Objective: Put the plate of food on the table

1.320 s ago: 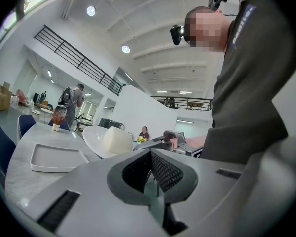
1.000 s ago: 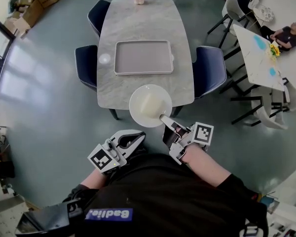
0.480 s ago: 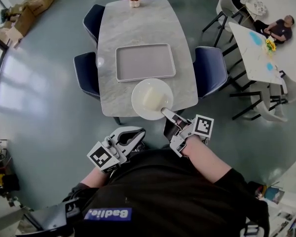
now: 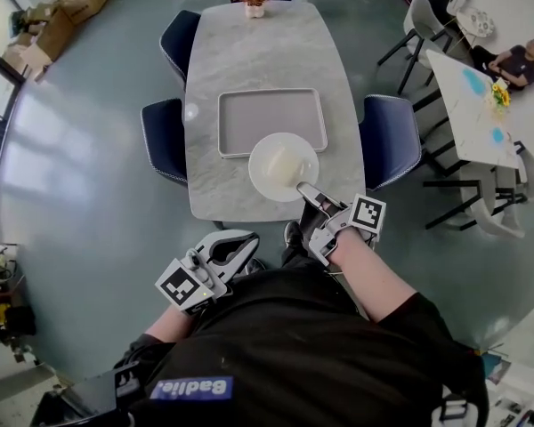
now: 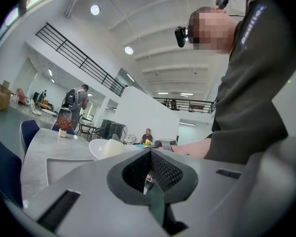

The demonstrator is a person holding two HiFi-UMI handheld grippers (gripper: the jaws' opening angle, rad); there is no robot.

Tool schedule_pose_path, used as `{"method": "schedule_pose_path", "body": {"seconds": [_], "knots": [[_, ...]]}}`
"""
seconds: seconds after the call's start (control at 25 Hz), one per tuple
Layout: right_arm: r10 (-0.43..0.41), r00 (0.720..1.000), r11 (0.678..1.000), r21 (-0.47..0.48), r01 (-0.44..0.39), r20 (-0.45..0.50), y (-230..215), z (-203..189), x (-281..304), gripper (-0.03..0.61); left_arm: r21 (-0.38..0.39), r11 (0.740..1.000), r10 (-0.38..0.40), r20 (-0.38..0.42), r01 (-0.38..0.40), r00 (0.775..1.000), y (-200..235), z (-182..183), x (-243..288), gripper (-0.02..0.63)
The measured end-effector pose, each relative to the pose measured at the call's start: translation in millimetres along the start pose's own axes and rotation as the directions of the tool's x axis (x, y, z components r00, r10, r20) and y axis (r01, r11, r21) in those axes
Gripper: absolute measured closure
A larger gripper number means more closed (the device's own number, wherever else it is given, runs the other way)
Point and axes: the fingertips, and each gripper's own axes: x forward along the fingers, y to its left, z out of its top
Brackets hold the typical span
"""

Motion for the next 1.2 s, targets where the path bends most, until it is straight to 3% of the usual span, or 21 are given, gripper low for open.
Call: {"method": "schedule_pose_path", "body": {"seconds": [0.24,0.64,1.2], "knots": [[-0.045,0.999,0.999,0.011,0.045,-0.021,-24,44,35,0.558,0.003,0.995,0.096,-0.020,-0.096,0.995,31,7,13,0.609],[-0.129,0.990,0.992,-0.011,0.129,-0.064,-87,121,105,0.558,0.060,0.988,0.146,-0.054,-0.143,0.988,70,28,64,0.609],[-0.270,0.954,0.958,0.063,0.279,-0.132,-197,160,196,0.558,0.007,0.958,0.285,-0.102,-0.286,0.953,105,12,77,0.609]]}}
